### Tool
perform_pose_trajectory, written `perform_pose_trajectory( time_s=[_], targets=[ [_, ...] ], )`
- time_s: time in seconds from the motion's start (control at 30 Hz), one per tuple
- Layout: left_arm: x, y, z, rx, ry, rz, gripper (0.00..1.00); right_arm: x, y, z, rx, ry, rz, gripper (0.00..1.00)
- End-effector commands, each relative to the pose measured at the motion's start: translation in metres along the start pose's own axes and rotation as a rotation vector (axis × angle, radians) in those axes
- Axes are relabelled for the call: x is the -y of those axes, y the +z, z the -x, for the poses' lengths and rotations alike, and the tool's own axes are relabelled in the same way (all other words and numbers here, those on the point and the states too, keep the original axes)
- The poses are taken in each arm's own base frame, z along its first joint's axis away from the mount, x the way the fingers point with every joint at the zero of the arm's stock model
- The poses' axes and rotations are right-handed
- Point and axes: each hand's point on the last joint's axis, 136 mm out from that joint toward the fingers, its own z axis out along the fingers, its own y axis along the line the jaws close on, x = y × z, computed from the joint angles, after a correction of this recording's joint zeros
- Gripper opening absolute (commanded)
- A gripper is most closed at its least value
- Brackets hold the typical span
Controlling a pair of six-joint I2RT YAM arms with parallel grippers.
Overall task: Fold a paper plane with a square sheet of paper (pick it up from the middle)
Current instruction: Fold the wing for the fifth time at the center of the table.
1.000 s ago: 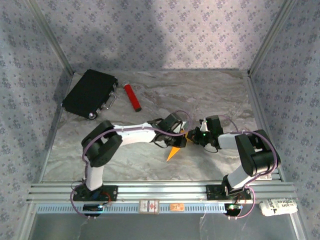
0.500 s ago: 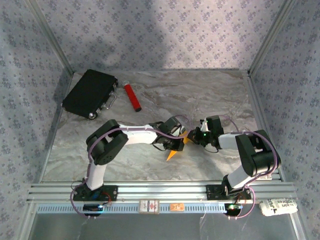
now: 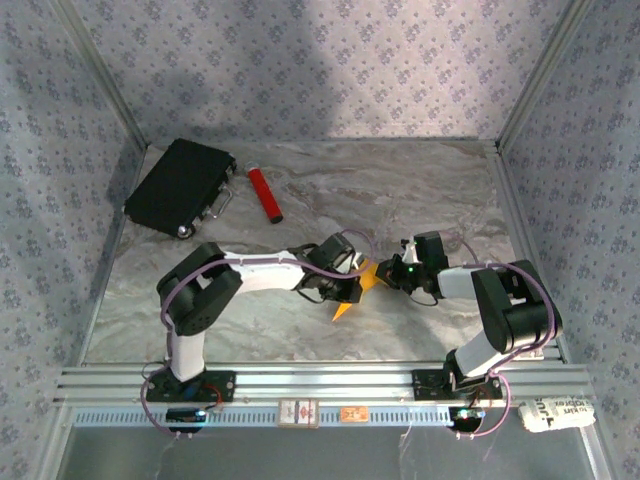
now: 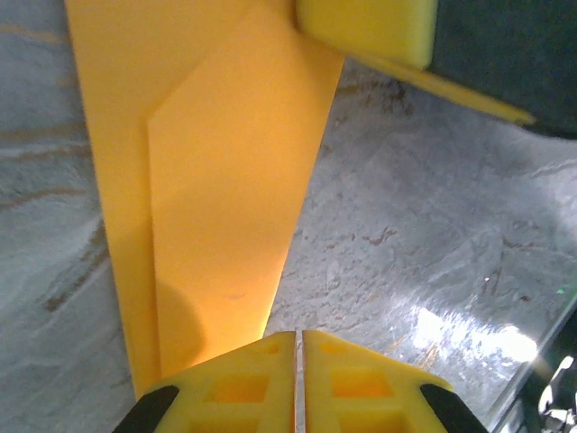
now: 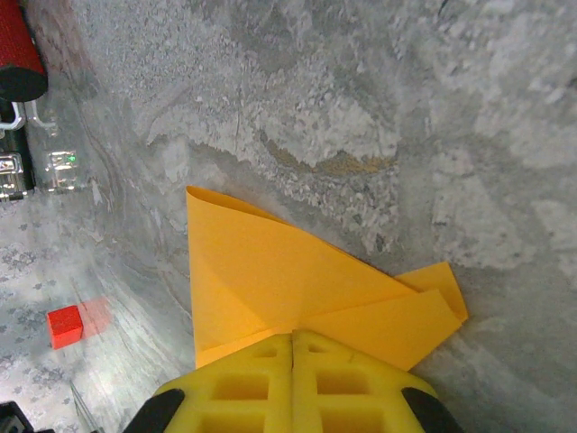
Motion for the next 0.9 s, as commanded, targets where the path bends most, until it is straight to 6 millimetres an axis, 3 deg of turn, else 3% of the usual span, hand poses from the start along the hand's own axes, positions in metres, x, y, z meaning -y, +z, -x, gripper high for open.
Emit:
perform_pose_trajectory(
  time_s=[0.0, 0.13, 0.33, 0.57, 0.87],
  targets=[
    [0.004, -0.010, 0.015, 0.038, -0.015, -0.038, 0.10, 0.041, -0.002, -0.017, -0.038, 0.078, -0.144, 0.06],
    [-0.008, 0.001, 0.015, 0.015, -0.019, -0.015, 0.09, 0.038, -0.002, -0.015, -0.035, 0.071, -0.134, 0.06],
    [-0.027, 0.017, -0.002, -0.049, -0.045, 0.031, 0.07, 0.020, -0.006, -0.005, -0.030, 0.023, -0.090, 0.08],
    [-0.040, 0.022, -0.019, -0.062, -0.098, 0.041, 0.04, 0.030, -0.011, 0.012, 0.001, 0.054, -0.095, 0.09],
    [-0.040, 0.024, -0.028, -0.066, -0.118, 0.039, 0.03, 0.034, -0.022, 0.046, 0.072, 0.099, -0.064, 0.10]
  ],
)
